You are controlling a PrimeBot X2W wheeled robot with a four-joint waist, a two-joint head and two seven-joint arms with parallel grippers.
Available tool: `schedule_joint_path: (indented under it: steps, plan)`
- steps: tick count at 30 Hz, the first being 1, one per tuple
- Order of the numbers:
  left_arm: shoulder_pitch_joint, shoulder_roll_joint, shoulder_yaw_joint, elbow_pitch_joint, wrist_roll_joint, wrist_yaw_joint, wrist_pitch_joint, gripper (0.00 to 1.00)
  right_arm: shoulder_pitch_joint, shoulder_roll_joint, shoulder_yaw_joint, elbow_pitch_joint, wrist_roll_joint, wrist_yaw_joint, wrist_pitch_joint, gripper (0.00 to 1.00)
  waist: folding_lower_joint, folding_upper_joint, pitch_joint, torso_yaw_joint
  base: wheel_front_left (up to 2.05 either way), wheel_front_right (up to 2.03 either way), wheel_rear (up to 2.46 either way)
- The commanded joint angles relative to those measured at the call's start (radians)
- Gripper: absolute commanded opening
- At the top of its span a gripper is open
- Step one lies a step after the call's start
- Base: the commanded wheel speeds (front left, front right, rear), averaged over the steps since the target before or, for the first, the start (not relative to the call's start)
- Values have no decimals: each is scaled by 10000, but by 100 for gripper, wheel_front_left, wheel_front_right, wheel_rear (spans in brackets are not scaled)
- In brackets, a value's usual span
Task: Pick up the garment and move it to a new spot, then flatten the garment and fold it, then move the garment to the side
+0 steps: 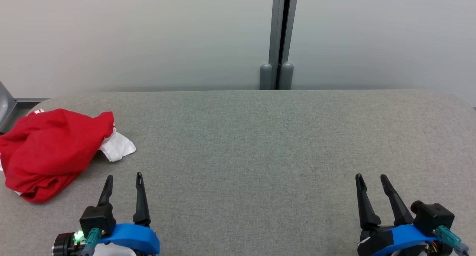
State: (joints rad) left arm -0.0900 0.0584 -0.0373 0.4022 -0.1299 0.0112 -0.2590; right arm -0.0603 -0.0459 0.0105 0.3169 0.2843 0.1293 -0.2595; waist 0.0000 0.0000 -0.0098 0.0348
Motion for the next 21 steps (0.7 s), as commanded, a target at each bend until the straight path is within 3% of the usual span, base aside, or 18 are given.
schedule_joint_path:
  steps: [1, 21]
  plan:
    - [-54, 38, 19, 50, 136, 67, -77, 100, 12, -80, -6, 48, -178, 25, -76, 100, 0, 0, -7, 4, 0, 0, 0]
    - [-143, 103, 107, -261, -224, 236, 110, 100, -182, -77, -108, 189, -380, 25, -69, 100, 0, 0, -4, 18, 0, 0, 0]
